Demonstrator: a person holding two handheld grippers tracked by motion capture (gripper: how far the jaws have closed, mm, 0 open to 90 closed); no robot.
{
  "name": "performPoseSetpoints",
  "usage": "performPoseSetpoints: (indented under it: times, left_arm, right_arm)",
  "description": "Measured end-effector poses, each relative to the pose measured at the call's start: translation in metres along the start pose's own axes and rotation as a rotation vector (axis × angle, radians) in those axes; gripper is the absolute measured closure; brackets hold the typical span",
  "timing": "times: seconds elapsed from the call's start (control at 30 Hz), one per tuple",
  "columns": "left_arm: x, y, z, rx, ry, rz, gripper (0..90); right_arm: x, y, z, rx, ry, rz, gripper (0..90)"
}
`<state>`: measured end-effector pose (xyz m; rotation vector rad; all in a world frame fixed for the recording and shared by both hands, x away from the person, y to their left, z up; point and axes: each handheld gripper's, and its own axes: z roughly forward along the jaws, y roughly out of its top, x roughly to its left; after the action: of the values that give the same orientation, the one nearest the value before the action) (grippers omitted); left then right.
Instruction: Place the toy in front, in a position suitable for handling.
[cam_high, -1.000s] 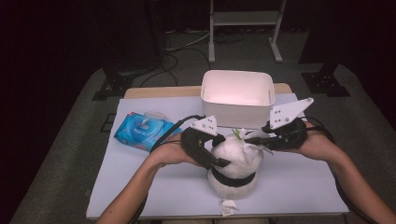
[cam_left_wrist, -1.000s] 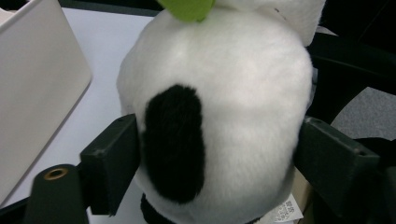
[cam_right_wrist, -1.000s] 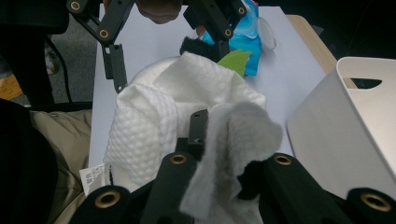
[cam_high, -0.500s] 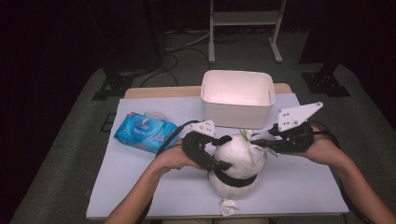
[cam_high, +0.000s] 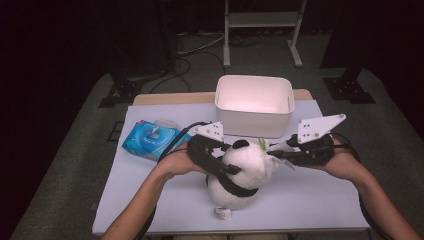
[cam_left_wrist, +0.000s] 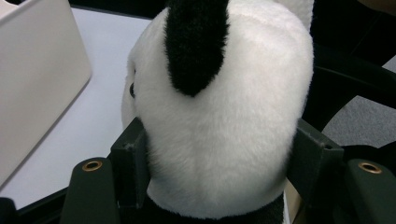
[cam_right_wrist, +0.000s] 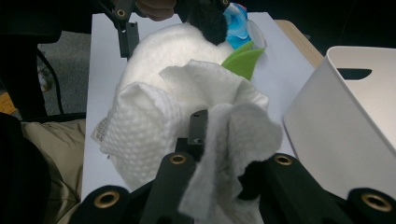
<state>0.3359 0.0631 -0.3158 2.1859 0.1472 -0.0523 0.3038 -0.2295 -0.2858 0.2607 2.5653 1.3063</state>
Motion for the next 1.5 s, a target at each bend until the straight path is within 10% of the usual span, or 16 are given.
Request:
performPoseSetpoints:
  times: [0.63, 1.5]
  left_arm:
    - [-0.009, 0.018, 0.020, 0.050, -0.006, 0.053, 32.3]
    - [-0.003, 0.014, 0.006, 0.028, 0.004, 0.025, 32.6]
  right_arm:
    - [0.005, 0.042, 0.005, 0.047, 0.010, -0.098, 77.9]
    - [-0.004, -0.039, -0.020, 0.000, -0.031, 0.100, 77.6]
